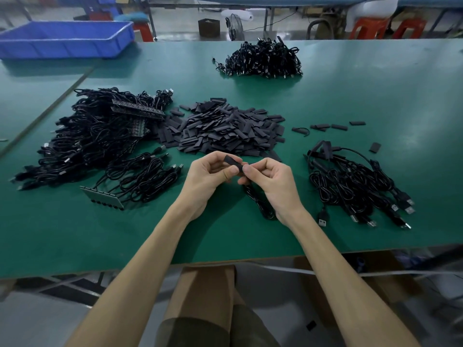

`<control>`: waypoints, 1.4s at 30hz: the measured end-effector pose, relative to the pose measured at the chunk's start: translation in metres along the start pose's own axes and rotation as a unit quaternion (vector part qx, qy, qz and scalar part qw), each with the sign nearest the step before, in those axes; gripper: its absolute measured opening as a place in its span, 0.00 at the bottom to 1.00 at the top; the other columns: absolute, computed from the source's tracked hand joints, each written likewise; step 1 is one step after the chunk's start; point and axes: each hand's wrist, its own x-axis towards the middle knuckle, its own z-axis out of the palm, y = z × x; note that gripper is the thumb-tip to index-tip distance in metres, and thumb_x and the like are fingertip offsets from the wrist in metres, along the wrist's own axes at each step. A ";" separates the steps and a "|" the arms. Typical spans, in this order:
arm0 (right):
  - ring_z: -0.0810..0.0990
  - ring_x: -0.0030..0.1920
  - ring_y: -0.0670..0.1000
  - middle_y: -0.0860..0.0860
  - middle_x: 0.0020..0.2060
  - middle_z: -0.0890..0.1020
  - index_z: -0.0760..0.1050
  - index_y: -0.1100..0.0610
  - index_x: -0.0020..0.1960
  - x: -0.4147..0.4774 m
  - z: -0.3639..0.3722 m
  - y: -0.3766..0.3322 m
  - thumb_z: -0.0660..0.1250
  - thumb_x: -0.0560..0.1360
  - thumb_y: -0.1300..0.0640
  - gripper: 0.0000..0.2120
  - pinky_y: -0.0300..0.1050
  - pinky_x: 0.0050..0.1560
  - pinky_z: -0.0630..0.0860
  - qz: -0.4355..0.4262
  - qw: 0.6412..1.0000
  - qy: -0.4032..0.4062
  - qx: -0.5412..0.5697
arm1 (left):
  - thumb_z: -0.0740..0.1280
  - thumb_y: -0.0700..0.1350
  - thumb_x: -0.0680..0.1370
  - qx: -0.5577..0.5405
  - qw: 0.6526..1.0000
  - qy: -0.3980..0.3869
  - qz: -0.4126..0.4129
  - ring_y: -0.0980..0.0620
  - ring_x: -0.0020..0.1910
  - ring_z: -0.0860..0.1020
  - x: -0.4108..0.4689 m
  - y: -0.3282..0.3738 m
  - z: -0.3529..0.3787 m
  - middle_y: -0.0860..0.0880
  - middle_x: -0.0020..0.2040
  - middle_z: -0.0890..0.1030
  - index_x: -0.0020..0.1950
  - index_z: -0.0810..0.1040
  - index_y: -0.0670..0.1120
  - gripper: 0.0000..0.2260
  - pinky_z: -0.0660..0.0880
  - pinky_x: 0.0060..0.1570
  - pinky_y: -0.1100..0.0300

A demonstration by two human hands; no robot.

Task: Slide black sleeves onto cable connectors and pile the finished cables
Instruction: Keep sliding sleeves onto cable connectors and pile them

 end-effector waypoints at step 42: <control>0.78 0.33 0.40 0.45 0.34 0.83 0.82 0.55 0.44 -0.004 0.009 -0.004 0.75 0.74 0.61 0.04 0.33 0.38 0.73 -0.062 0.973 0.028 -0.223 | 0.72 0.46 0.80 0.061 0.995 0.059 -0.048 0.49 0.37 0.76 0.003 -0.001 0.003 0.39 0.38 0.81 0.46 0.83 0.38 0.11 0.73 0.37 0.61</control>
